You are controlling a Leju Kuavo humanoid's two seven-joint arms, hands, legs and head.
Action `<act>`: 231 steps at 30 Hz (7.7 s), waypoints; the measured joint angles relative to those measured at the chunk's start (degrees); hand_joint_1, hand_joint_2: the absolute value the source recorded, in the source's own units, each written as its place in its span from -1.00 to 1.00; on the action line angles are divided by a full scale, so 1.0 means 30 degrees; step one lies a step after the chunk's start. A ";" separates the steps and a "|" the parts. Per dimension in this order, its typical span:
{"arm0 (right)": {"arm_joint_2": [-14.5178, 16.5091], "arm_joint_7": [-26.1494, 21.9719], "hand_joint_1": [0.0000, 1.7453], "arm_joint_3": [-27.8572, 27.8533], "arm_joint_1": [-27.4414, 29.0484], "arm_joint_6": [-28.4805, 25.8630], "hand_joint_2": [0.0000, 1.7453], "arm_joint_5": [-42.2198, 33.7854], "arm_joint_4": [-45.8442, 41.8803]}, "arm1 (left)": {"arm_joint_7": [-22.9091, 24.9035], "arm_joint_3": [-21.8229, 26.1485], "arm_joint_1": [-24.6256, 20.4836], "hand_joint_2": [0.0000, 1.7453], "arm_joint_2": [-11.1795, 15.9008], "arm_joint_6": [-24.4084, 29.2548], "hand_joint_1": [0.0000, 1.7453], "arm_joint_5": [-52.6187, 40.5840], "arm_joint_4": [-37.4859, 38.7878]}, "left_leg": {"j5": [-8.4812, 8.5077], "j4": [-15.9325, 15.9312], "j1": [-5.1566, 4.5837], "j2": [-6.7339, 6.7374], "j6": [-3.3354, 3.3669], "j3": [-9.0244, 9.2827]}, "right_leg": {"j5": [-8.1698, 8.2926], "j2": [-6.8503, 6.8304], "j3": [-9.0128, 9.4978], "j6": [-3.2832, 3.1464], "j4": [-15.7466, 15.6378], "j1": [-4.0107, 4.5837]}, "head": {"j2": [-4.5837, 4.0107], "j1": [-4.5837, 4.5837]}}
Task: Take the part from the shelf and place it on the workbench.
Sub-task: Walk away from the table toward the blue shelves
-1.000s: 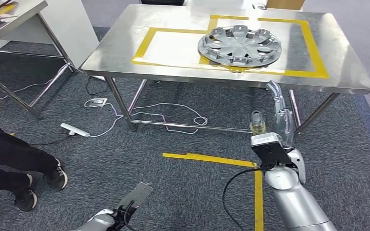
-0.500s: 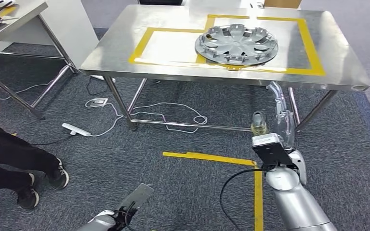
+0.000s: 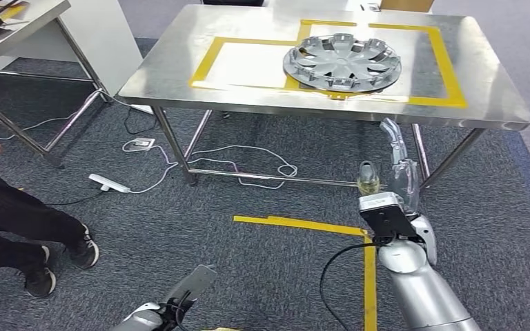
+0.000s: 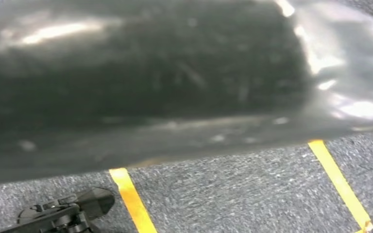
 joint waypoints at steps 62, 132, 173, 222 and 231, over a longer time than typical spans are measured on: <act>-0.0040 -0.0078 -1.00 -0.0169 0.0162 0.0020 -1.00 -0.0013 0.0259 | 0.0093 -0.0160 0.0087 -1.00 0.0038 0.0637 -1.00 0.0069 -0.0029 | -0.0265 0.0284 0.0100 -0.0010 0.0024 -0.0013 | -0.0160 0.0026 -0.0452 0.0178 0.0538 -0.0101 | 0.0000 0.0037; -0.0069 -0.0055 -1.00 -0.0158 -0.0043 0.0209 -1.00 -0.0009 0.0610 | 0.0343 -0.0512 -0.0057 -1.00 -0.0117 0.0880 -1.00 -0.0166 -0.0029 | -0.0252 -0.0092 0.0027 0.0016 0.0322 0.0389 | -0.0443 -0.0032 -0.0666 0.0346 0.1984 -0.0101 | 0.0000 0.0093; 0.0004 -0.0286 -1.00 -0.0856 0.0368 0.1326 -1.00 -0.1222 0.1286 | 0.0444 -0.0505 -0.0058 -1.00 -0.0148 0.0958 -1.00 0.0040 -0.0029 | -0.2669 0.4517 0.0089 0.0228 -0.0575 -0.1764 | 0.0262 0.0084 -0.0027 -0.0472 -0.0135 -0.0074 | 0.0000 0.0096; 0.0071 -0.0222 -1.00 -0.1056 0.0681 0.1426 -1.00 -0.1370 0.1348 | 0.0483 -0.0499 0.0037 -1.00 -0.0137 0.0972 -1.00 0.0049 -0.0029 | -0.0260 0.0379 0.0211 0.1098 0.0204 -0.0025 | -0.1040 -0.0035 -0.2867 0.0586 0.4601 -0.0248 | 0.0000 0.0674; 0.0042 -0.0268 -1.00 -0.1204 0.0762 0.1374 -1.00 -0.1470 0.1177 | 0.0530 -0.0515 -0.0160 -1.00 -0.0168 0.0949 -1.00 0.0007 -0.0029 | -0.1118 0.1125 0.0113 0.1634 -0.0523 -0.0031 | 0.0454 -0.0440 -0.0408 -0.0334 0.0040 -0.0008 | -0.0002 0.0632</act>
